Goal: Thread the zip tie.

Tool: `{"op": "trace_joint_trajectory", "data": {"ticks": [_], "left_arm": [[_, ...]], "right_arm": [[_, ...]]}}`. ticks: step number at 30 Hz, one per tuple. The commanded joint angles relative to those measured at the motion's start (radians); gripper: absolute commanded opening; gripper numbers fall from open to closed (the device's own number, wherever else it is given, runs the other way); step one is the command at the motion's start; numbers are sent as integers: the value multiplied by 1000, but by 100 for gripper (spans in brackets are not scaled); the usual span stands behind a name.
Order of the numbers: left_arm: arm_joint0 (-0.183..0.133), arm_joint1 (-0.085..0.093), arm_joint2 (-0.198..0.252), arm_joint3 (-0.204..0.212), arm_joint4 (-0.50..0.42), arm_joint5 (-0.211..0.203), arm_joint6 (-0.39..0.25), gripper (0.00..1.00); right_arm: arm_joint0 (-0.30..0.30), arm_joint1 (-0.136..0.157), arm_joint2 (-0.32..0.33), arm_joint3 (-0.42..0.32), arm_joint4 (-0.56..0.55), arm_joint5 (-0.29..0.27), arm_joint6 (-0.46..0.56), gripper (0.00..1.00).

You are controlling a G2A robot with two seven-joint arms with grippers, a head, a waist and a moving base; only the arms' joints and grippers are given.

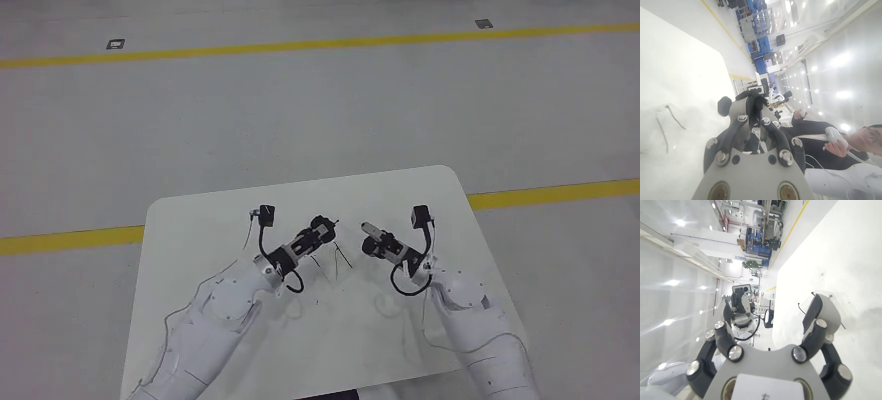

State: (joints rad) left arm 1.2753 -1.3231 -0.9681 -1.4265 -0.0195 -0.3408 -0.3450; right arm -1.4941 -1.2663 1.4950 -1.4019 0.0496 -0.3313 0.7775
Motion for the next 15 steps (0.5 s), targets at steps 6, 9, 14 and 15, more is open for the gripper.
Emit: {"op": "trace_joint_trajectory", "data": {"ticks": [6, 9, 14, 15], "left_arm": [[132, 44, -133, -126, 84, 3, 10, 0], [168, 52, -158, -151, 85, 5, 18, 0], [175, 55, -163, -151, 86, 8, 16, 0], [175, 55, -163, -151, 86, 8, 16, 0]], "right_arm": [[82, 9, -50, 43, -111, -9, 72, 100], [107, 13, -72, 40, -143, -5, 91, 100], [122, 20, -88, 24, -226, 26, 141, 100], [122, 20, -88, 24, -226, 26, 141, 100]]}}
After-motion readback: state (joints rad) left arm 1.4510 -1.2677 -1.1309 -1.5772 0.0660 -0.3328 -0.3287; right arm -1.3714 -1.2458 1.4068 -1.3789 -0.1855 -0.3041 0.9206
